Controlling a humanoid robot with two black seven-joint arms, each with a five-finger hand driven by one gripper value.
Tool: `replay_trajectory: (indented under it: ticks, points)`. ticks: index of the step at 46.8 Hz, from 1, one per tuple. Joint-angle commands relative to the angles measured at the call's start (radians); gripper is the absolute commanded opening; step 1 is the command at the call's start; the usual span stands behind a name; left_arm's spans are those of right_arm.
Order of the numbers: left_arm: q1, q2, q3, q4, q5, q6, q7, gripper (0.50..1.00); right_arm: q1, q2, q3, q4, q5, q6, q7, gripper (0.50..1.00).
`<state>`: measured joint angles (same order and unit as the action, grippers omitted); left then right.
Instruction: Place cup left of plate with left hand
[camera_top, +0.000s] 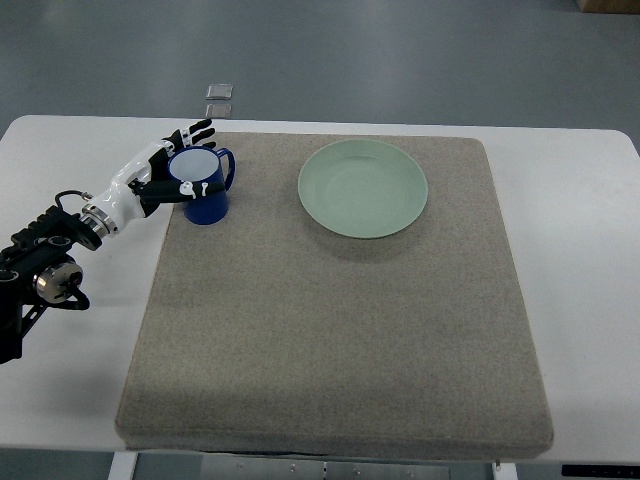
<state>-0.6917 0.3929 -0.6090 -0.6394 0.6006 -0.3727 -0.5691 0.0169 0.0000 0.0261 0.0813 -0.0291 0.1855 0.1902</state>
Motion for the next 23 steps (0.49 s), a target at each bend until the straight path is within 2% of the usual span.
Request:
replay_trajectory:
  ticks: [1, 10, 18, 23]
  points:
    - [-0.005, 0.026, -0.002, -0.005, -0.002, -0.025, 0.0, 0.999, 0.0, 0.0, 0.0, 0.0, 0.0, 0.0, 0.0, 0.932]
    - [-0.019, 0.086, -0.006, -0.008, -0.054, -0.051, 0.0, 0.999, 0.0, 0.0, 0.0, 0.0, 0.0, 0.0, 0.0, 0.932]
    - [-0.071, 0.153, -0.012, -0.042, -0.134, -0.21, 0.011, 0.999, 0.0, 0.0, 0.0, 0.0, 0.0, 0.0, 0.0, 0.932]
    - [-0.124, 0.208, -0.002, -0.059, -0.237, -0.238, 0.028, 0.999, 0.0, 0.0, 0.0, 0.0, 0.0, 0.0, 0.0, 0.932]
